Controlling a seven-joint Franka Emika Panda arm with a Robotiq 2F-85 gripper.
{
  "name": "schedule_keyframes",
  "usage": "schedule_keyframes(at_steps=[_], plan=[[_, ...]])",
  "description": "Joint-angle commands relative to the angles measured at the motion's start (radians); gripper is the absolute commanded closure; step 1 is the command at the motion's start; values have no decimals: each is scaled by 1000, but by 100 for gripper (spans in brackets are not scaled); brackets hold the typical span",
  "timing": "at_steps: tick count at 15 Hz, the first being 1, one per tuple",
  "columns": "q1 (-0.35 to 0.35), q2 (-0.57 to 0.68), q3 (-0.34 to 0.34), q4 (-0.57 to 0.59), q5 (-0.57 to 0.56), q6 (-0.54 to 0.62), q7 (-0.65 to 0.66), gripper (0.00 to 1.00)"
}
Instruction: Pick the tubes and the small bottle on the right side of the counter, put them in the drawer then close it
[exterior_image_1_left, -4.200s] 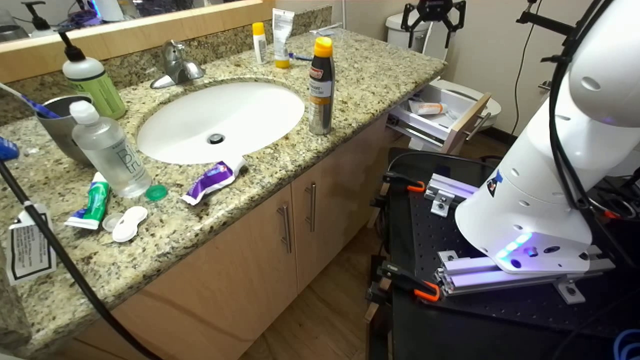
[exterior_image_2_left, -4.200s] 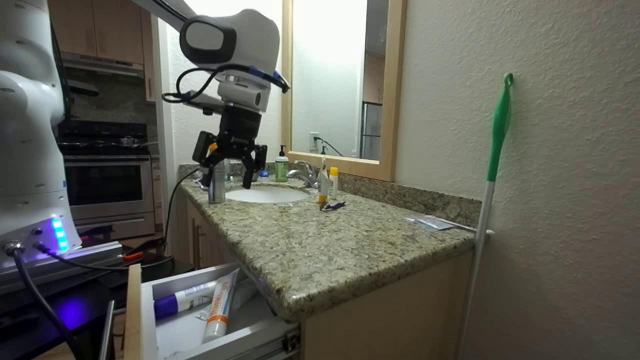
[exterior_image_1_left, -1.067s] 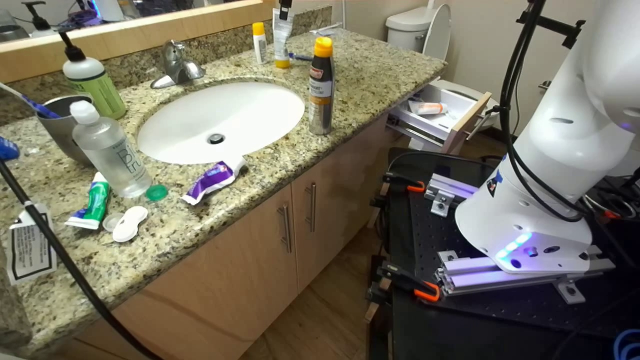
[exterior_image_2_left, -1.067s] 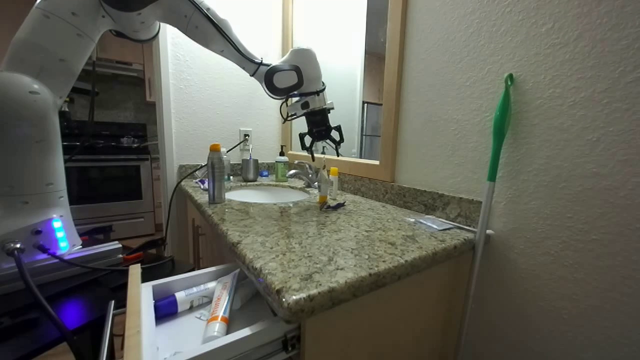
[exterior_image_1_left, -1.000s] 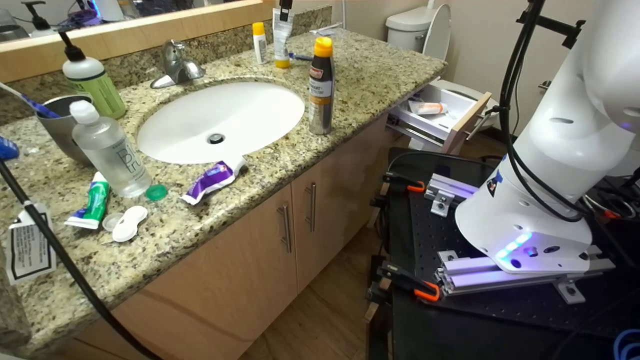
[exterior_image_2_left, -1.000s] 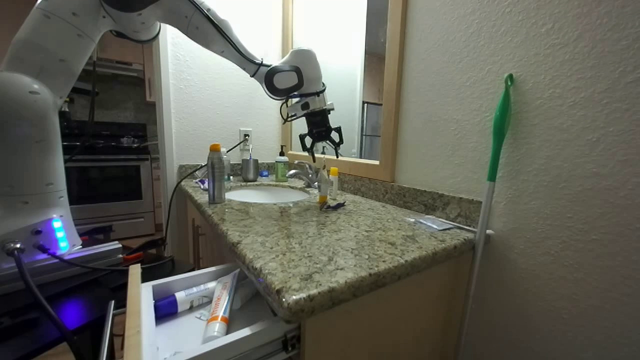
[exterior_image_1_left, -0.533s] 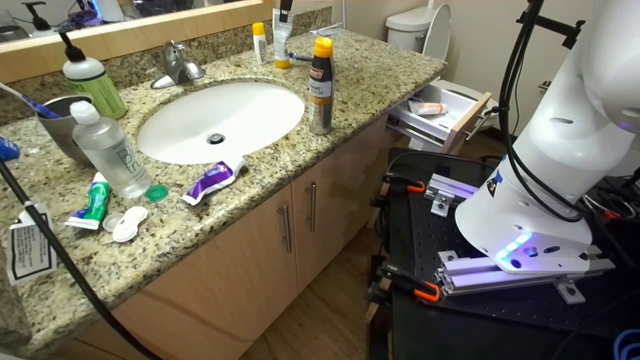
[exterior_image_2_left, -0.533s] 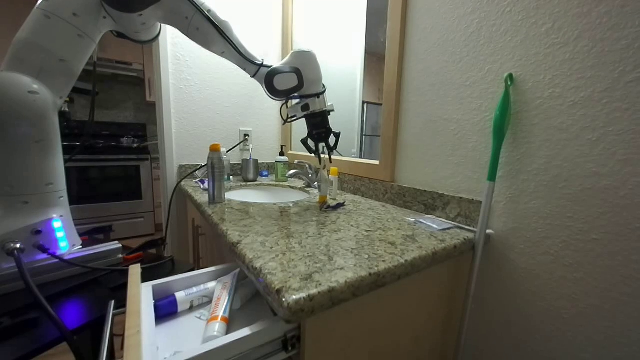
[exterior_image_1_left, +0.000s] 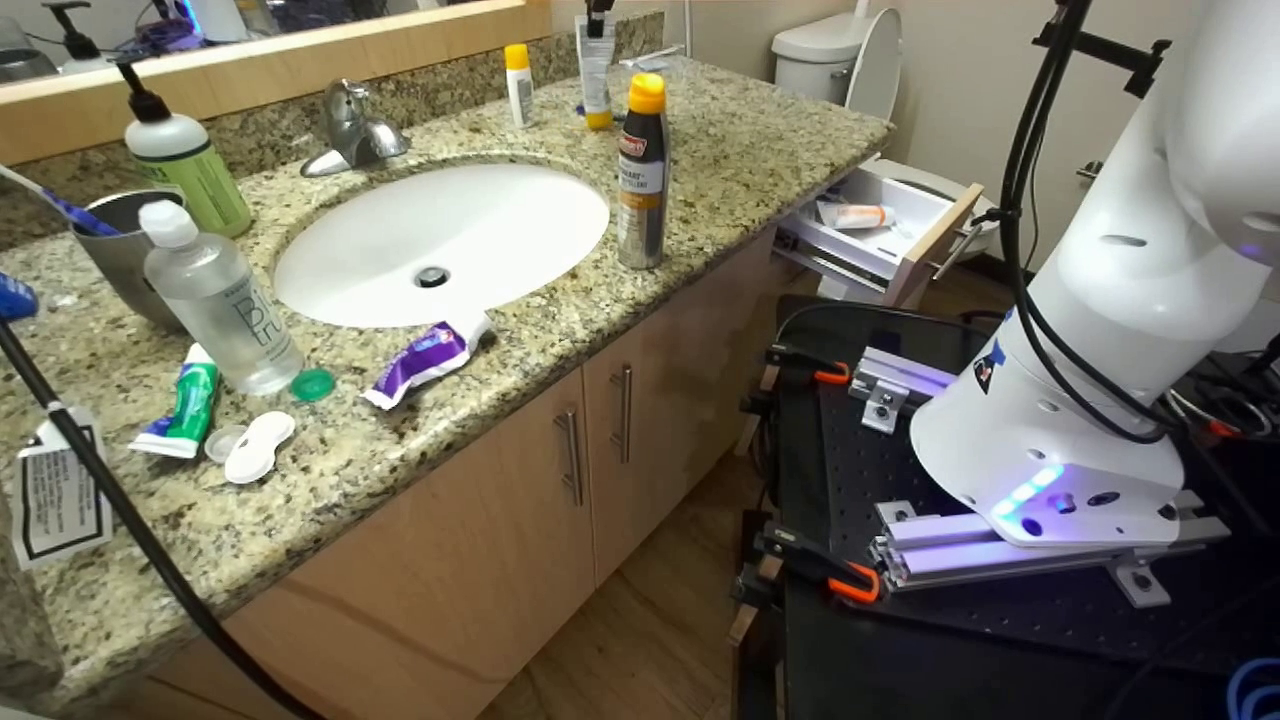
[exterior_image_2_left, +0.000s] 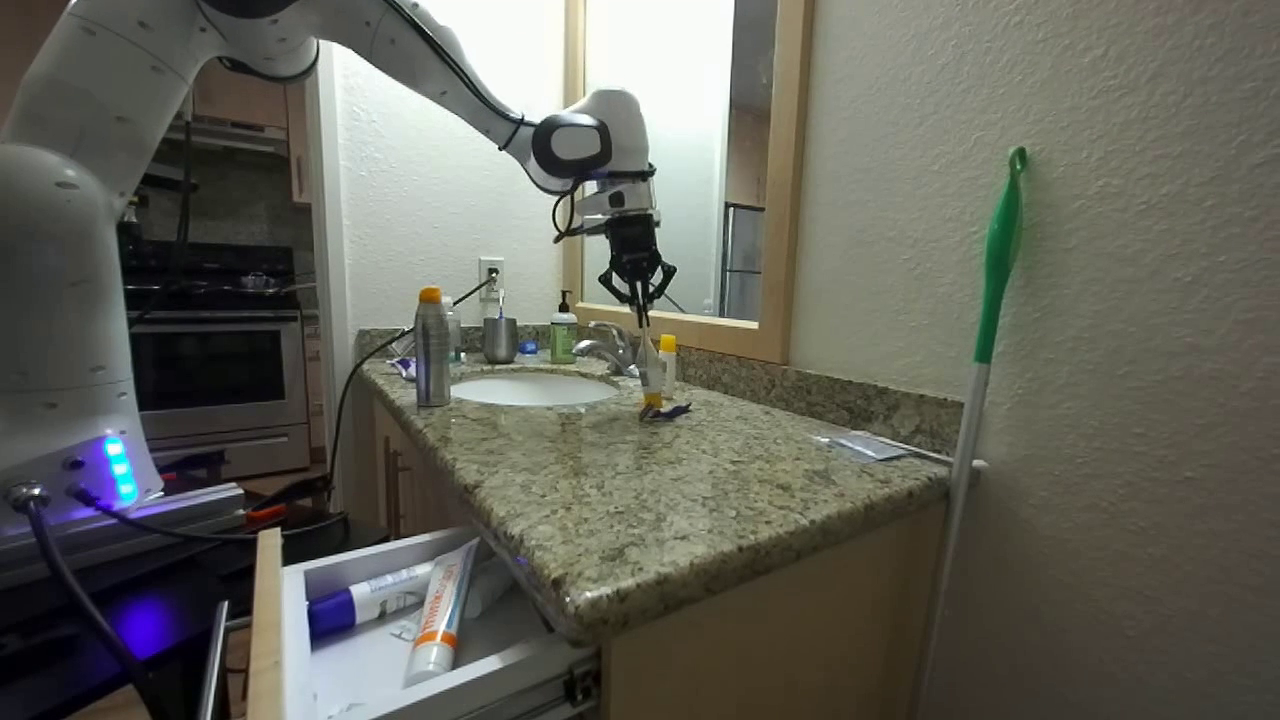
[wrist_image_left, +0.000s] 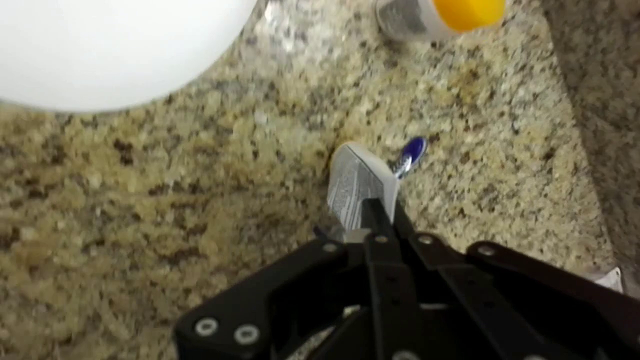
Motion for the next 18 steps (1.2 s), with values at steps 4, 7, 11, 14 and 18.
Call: schedule_keyframes(at_steps=[4, 7, 11, 14, 18], plan=[[-5, -184, -125, -75, -368, -182, -213, 99], [-9, -295, -152, -181, -489, -214, -357, 99], [-24, -399, -171, -277, -610, -308, -531, 99], [-40, -472, -173, -330, -689, -403, -650, 99], [-63, -510, -167, -377, -759, -501, -728, 99]])
